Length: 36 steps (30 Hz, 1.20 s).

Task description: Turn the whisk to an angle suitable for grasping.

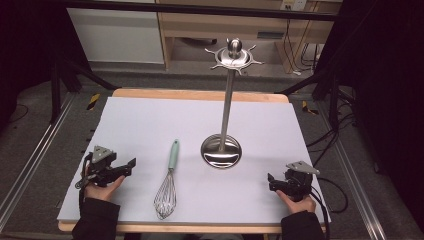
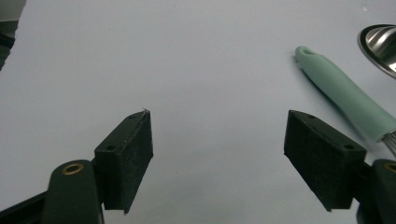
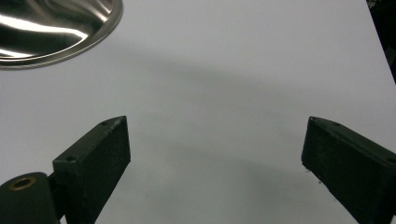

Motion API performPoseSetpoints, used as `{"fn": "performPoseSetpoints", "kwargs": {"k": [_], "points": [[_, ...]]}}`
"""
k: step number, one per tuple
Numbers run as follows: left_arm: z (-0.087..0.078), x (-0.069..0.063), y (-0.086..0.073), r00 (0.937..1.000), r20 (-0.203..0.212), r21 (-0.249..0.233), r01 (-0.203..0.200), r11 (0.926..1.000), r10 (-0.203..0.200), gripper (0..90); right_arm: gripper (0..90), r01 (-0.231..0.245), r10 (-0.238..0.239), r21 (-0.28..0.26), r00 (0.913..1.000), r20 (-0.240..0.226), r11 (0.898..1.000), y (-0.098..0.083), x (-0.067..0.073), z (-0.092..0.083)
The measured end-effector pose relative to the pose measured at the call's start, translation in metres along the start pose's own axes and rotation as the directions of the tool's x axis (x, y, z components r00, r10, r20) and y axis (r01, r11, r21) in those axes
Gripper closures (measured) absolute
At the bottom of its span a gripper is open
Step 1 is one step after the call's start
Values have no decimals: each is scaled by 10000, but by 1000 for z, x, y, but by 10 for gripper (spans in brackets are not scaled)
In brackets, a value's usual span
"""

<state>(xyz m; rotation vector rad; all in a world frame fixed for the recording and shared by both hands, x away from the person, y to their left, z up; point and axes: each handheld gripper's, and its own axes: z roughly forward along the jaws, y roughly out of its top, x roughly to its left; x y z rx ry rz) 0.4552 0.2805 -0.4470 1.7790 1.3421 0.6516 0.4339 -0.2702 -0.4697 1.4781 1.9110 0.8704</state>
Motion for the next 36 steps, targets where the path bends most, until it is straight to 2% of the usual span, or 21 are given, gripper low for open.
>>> {"fn": "performPoseSetpoints", "kwargs": {"k": [9, 20, 22, 26, 30, 36], "points": [[-8, -16, 7, 9992, 400, -297, -52, 9995, 64, 231, 86, -14, 14, -8, 9999, 104, 10000, 0, -1, -1], [-7, -30, 15, 9982, 438, -106, -395, 9992, 399, 239, 89, 15, -16, 70, 9999, 164, 10000, -1, 0, -2], [-6, -34, 17, 9971, 489, 21, -577, 9983, 575, 239, 89, 16, -17, 83, 9999, 167, 10000, -1, 0, -2], [-5, -39, 24, 9956, 634, 75, -696, 9975, 690, 241, 89, -28, 26, 99, 9998, 207, 9999, -2, 1, -2], [-6, -44, 32, 9927, 1003, 30, -682, 9977, 676, 242, 90, -3, 1, 77, 9997, 238, 10000, -2, 0, -3], [-9, -54, 44, 9895, 1175, -125, -827, 9965, 836, 241, 90, 75, -78, 129, 9997, 241, 9999, -1, 1, -2]]}}
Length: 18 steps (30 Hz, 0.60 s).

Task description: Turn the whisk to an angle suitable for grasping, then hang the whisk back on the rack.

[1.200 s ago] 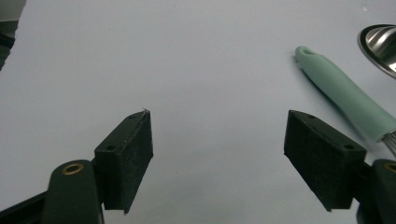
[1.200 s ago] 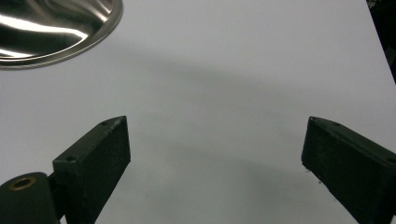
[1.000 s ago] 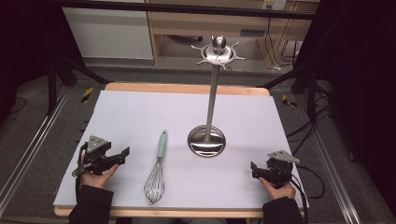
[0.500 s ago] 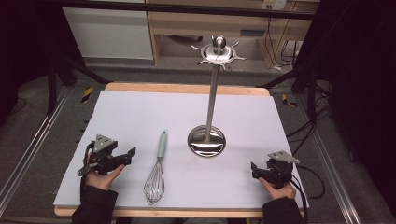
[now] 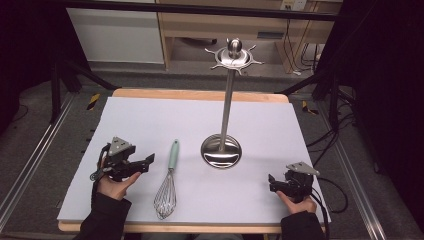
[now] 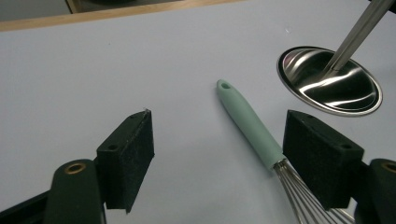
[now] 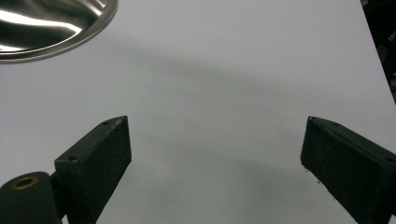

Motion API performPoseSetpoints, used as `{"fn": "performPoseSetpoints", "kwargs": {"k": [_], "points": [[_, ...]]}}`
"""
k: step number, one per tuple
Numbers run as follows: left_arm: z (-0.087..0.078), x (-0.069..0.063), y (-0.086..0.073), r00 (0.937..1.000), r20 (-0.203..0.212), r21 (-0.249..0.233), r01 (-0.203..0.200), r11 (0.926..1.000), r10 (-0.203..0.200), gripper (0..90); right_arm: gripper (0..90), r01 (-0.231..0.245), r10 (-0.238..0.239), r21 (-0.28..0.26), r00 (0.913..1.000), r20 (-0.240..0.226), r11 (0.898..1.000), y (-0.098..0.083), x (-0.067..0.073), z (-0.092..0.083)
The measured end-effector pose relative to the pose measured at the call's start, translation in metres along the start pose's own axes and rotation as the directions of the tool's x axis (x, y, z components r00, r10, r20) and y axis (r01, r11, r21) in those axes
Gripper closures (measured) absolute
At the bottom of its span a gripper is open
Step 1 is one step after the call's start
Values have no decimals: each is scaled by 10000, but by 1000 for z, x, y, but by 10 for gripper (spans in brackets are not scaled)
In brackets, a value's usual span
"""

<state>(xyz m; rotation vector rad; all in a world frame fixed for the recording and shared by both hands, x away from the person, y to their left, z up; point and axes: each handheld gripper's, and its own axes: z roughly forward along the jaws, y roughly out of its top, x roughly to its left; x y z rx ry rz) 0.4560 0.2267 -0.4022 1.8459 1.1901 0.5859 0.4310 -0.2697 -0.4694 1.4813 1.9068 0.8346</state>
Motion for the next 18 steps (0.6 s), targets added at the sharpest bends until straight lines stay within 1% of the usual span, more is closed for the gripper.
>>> {"fn": "performPoseSetpoints", "kwargs": {"k": [2, 6, 8, 11, 18], "points": [[0, -2, 4, 10000, 96, -12, -9, 10000, 9, 241, 90, -42, 42, -43, 10000, -2, 10000, 0, 0, 0], [2, -7, 10, 9999, 128, -10, -98, 10000, 99, 241, 90, -71, 71, -6, 10000, 26, 10000, 0, -1, 0], [4, -10, 14, 9997, 125, 134, -193, 9997, 192, 241, 90, -74, 74, -19, 10000, 10, 10000, 0, -1, 0], [5, -11, 17, 9997, 134, 148, -184, 9997, 182, 241, 90, -26, 26, -31, 10000, 3, 10000, 0, -1, 0], [11, -16, 26, 9993, 212, 467, -320, 9984, 311, 246, 90, -48, 48, -4, 10000, 19, 10000, 0, -1, 0]]}}
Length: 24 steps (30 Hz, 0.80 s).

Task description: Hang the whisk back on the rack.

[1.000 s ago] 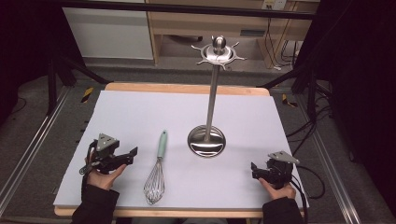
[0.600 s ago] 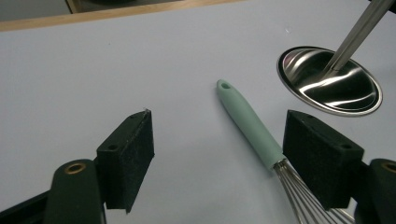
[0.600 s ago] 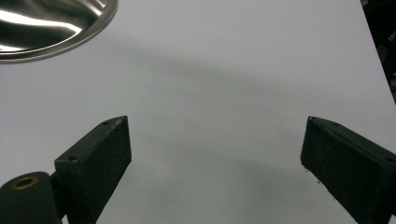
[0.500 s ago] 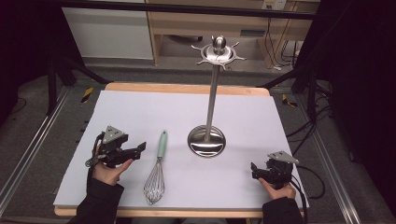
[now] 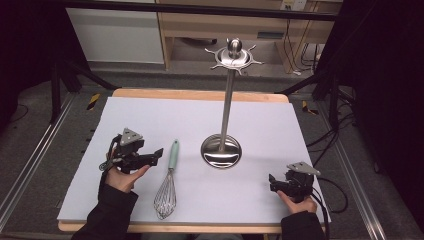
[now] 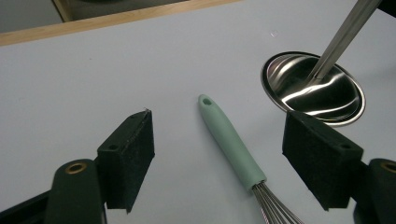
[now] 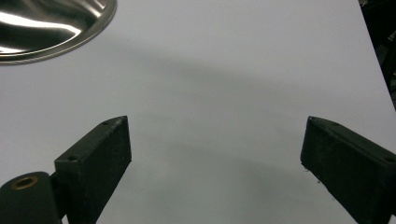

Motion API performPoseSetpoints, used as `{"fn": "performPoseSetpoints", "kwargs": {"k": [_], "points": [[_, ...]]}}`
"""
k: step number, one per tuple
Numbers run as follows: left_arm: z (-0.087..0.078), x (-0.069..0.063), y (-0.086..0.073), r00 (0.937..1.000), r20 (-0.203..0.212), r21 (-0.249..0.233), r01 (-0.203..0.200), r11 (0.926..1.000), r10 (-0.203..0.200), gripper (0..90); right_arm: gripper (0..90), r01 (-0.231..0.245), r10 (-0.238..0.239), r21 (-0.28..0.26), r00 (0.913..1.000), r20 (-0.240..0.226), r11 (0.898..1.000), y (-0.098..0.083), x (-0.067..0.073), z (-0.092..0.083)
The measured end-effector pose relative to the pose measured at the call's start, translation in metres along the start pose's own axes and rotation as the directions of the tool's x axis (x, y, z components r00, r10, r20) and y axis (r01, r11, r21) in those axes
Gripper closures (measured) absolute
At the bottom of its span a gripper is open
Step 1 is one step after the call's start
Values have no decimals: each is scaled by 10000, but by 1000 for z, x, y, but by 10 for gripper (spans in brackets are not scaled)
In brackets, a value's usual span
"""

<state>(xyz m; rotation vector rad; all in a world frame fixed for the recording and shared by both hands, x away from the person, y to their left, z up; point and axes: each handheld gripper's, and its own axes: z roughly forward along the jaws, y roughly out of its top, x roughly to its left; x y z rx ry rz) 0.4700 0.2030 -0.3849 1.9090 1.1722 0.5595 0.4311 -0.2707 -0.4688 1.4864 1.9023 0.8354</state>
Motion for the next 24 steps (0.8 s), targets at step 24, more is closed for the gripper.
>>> {"fn": "performPoseSetpoints", "kwargs": {"k": [24], "points": [[38, -22, 7, 9974, -149, 1430, -682, 9874, 710, 340, 90, 16, -16, -14, 10000, -30, 10000, 0, -1, -1]]}}
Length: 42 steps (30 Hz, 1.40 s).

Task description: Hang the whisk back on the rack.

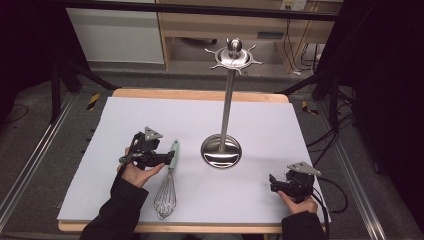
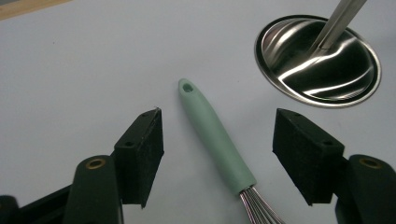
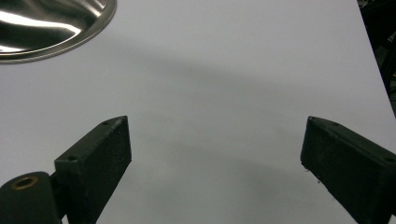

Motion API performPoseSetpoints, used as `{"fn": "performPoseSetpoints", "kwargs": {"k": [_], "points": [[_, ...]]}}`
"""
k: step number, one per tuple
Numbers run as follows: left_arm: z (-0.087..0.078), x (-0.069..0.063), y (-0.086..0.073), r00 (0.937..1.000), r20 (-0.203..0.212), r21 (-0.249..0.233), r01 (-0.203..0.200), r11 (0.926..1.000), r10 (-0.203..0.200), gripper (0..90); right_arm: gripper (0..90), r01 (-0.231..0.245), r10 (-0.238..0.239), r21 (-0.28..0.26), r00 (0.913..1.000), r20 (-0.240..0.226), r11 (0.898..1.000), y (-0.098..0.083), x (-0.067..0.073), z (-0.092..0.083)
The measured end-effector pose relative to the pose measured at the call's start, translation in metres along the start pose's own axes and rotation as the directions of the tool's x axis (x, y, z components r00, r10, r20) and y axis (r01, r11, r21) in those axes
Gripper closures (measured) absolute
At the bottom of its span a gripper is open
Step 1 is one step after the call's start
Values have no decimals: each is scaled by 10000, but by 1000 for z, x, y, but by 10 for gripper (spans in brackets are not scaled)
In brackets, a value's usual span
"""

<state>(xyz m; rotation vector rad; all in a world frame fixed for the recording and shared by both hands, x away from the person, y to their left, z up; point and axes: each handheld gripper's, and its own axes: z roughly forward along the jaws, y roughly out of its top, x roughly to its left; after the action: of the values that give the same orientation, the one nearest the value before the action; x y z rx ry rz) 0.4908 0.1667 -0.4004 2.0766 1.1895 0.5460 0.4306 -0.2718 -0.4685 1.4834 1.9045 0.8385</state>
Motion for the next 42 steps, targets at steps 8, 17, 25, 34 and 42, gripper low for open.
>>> {"fn": "performPoseSetpoints", "kwargs": {"k": [8, 17, 25, 34, 42], "points": [[6, -1, -2, 9991, -310, 272, -274, 9993, 282, 443, 90, 68, -68, 24, 10000, 28, 10000, 0, 1, 0], [13, -8, -4, 9995, 89, 521, -294, 9982, 290, 465, 90, 36, -36, 44, 10000, 9, 10000, 0, 2, 1], [19, -11, -7, 9999, 97, 855, -108, 9963, 100, 489, 90, 77, -77, 98, 10000, 17, 9999, 0, 2, 2], [29, -13, -13, 9997, 129, 1522, 183, 9882, -205, 482, 90, 98, -98, 110, 10000, 11, 9999, 0, 1, 2], [37, -19, -17, 9992, 106, 1995, 360, 9792, -389, 484, 90, 82, -82, 130, 10000, 4, 9999, 0, 1, 2]]}}
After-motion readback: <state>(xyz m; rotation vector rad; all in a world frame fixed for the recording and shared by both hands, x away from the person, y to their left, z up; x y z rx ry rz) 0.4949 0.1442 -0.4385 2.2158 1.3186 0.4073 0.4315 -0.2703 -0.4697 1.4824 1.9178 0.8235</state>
